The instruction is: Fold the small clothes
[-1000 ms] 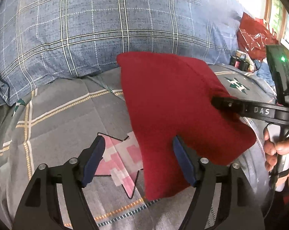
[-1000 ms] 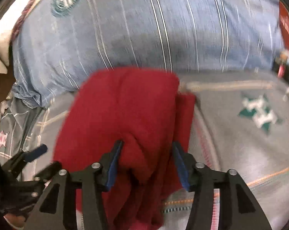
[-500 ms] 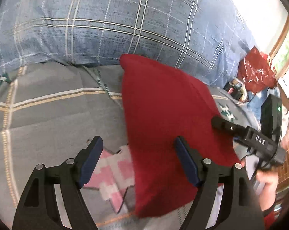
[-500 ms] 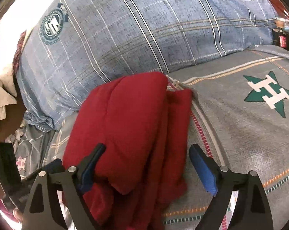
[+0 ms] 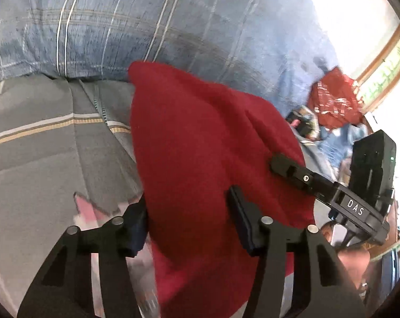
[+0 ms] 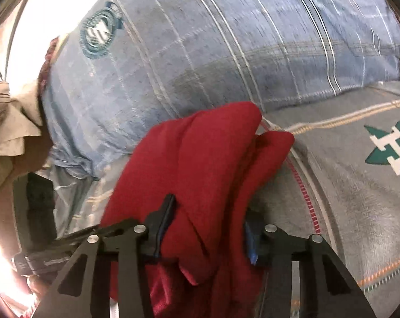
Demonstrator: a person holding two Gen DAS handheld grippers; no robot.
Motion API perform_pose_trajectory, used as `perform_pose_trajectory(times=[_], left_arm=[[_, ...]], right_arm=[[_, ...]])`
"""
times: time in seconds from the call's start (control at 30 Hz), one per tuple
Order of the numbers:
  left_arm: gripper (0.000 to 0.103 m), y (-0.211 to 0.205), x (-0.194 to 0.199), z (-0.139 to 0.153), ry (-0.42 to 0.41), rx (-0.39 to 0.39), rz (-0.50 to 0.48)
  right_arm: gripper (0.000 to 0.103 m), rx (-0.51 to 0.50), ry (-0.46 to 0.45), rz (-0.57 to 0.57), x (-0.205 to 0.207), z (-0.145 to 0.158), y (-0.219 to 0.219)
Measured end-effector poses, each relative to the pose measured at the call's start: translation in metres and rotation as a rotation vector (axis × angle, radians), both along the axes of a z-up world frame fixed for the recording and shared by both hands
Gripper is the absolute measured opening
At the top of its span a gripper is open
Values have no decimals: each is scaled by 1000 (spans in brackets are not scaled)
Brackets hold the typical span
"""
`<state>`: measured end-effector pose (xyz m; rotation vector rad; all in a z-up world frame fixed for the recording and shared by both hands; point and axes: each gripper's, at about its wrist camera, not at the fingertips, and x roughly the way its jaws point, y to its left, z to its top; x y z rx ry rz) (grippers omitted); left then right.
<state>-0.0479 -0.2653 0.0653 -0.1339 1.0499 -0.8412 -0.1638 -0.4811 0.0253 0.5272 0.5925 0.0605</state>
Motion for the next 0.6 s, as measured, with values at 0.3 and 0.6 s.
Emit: perform_pose_trajectory(times=[0.3, 0.6], left_arm=[[54, 67, -71, 28, -109, 95, 49], [64, 79, -84, -15, -126, 199, 142]], right_arm=[[45, -36, 2, 132, -52, 14, 72], [59, -101, 148, 93, -61, -17, 94]])
